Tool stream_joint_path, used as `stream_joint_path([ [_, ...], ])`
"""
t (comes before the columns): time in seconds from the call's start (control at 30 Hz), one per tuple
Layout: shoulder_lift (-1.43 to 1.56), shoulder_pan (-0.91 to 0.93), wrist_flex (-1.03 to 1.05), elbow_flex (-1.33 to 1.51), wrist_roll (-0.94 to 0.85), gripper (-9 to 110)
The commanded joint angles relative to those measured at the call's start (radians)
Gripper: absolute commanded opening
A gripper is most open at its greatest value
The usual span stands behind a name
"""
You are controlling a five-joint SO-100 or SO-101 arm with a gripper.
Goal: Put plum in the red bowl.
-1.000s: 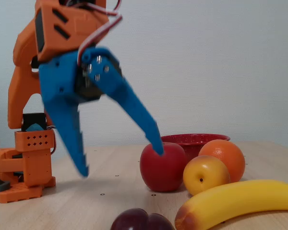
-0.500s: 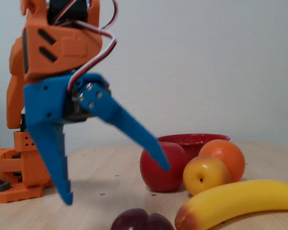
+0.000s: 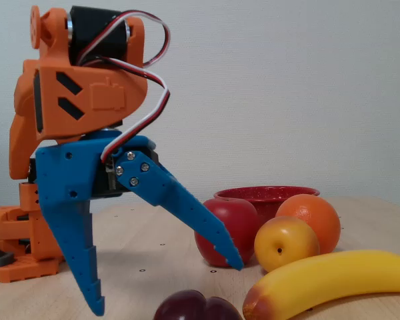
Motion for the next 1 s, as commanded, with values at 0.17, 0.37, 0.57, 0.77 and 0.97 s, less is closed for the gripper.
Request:
stream_joint_path([
  [0.17,0.031,0.015,-0.046,-0.11,-0.015,48],
  [0.37,0.017,0.005,-0.101,-0.097,-0.014,48],
  [0.57,-0.002,-0.005,-0.13,-0.089,-0.018,48],
  [0.77,-0.012,-0.014,-0.143,-0.08,-0.02,48],
  [0.97,-0.015,-0.034,-0.147,-0.077,-0.011,48],
])
